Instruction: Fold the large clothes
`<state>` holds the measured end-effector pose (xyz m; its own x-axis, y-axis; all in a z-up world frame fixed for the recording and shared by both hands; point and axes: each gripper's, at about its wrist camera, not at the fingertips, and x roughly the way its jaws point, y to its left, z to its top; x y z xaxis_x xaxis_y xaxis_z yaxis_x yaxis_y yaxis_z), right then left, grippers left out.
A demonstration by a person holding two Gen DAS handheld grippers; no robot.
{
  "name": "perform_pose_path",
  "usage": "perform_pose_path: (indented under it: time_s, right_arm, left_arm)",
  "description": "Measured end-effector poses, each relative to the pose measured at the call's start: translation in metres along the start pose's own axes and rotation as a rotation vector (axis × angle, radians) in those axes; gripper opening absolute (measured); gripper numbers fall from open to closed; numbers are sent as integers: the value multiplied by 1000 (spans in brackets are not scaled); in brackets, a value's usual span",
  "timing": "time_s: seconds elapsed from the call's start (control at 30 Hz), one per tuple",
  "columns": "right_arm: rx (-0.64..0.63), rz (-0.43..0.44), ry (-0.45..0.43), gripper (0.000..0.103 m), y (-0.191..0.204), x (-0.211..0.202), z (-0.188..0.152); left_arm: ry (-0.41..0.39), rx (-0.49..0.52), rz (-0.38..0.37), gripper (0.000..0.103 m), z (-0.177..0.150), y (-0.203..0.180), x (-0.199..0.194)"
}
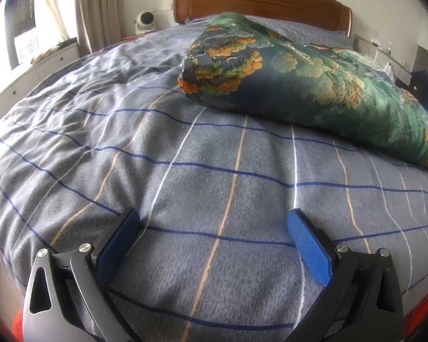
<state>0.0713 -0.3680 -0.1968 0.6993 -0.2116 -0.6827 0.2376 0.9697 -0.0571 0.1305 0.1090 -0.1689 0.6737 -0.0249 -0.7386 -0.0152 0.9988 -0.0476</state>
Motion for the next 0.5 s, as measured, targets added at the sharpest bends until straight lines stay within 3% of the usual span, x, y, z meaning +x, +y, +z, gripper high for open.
perform_pose_path:
  time_s: [0.3,0.4,0.5]
  right_arm:
    - [-1,34,53,103,-5,-7,5]
    - [83,121,63,103,-20,-24,15]
    - [282,266,-6,103,-57,-43,37]
  left_arm:
    - [-25,21,9,102,0,-2,-11]
    - [-39,22,-1,102,3,-2,-20]
    - [-69,33,-13,102,9,-9,-31]
